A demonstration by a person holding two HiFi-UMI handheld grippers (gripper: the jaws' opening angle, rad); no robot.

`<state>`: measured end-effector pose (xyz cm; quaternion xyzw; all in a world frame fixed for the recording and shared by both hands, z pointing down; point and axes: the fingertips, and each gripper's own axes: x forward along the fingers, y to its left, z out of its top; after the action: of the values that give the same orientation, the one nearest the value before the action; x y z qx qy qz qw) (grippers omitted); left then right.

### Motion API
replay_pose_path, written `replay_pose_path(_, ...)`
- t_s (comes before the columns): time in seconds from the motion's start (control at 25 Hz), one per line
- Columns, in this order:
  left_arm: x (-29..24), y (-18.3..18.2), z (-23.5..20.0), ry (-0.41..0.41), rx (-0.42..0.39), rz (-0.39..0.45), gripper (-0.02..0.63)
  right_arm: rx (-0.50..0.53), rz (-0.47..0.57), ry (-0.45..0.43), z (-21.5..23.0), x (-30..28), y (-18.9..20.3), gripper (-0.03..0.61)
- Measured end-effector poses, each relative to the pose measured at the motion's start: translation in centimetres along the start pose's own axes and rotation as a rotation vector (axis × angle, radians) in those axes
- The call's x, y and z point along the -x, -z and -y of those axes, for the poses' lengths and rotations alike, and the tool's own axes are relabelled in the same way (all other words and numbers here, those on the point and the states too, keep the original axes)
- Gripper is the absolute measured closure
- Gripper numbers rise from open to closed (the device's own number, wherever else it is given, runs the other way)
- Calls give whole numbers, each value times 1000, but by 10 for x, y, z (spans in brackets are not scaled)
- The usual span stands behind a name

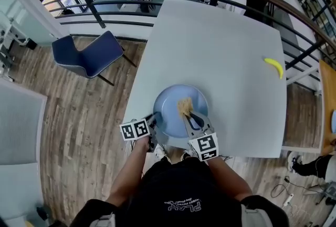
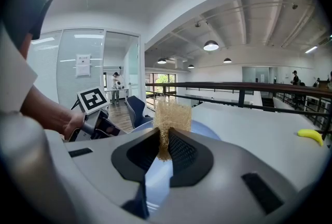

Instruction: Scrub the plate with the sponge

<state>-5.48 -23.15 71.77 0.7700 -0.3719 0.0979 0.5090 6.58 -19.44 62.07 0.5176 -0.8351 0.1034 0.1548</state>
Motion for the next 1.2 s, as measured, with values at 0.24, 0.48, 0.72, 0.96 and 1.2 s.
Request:
replay_pose_path(0.24, 10, -41, 30, 27, -88, 96, 588, 16, 81, -18, -2, 4, -37, 522)
replay_pose_path(0.48, 26, -82, 52, 29, -165, 191, 588, 49, 150, -34, -8, 6, -72, 522)
replay_pose_path(0.72, 40, -117, 68, 46, -231, 266, 588, 75, 187, -29, -12, -5, -99, 522)
replay_pose_path(0.96, 60, -144, 83, 39, -296, 336, 588, 129, 210, -56, -33, -21, -125, 522)
replay_pose_path(1.2, 76, -161, 101, 32, -350, 377, 588, 147, 216, -60, -43, -32, -151, 522)
